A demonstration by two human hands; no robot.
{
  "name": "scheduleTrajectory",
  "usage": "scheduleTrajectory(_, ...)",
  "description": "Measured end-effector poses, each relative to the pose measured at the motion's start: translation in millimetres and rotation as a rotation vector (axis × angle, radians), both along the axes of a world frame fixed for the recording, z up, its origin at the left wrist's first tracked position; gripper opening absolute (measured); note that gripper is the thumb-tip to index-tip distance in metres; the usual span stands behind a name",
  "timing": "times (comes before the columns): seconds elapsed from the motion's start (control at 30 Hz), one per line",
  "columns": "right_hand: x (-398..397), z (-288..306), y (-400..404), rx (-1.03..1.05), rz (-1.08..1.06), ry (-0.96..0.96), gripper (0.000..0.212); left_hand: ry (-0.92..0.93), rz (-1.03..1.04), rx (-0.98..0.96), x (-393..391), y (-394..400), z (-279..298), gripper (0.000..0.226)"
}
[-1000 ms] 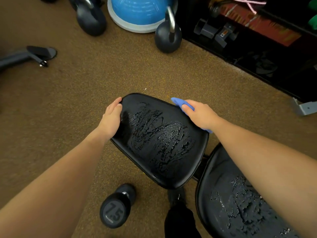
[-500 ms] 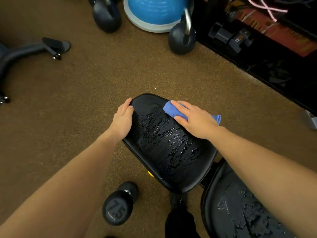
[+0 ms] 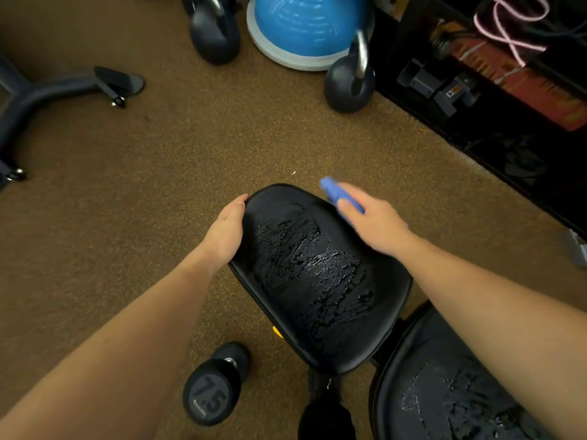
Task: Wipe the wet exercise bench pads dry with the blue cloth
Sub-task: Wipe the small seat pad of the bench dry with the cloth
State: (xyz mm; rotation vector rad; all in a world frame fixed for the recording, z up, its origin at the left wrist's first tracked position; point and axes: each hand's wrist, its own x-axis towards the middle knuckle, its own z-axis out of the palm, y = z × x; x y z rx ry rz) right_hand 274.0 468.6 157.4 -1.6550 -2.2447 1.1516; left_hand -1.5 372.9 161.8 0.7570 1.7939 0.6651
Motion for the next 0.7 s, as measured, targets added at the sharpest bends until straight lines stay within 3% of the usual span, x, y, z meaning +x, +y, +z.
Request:
scheduleTrajectory(0.07,-7,-1,-14,0.065,0.302,-0.153,0.053,-0.018,0.041,-0.034,3,1,2,0.048)
scheduleTrajectory(0.1,-12,-2,-13,0.080,0.353,-0.207,0.055,-0.030,0.056,-0.041,4,2,3,0.049)
scheduleTrajectory(0.53,-92,-5,29,0.089,0.501,-0.207,0.051,-0.087,0.100,0.002,7,5,7,0.046)
scheduleTrajectory(0.7,-108,-19,54,-0.074,0.350,-0.118,0.035,-0.094,0.036,0.027,1,3,3,0.048)
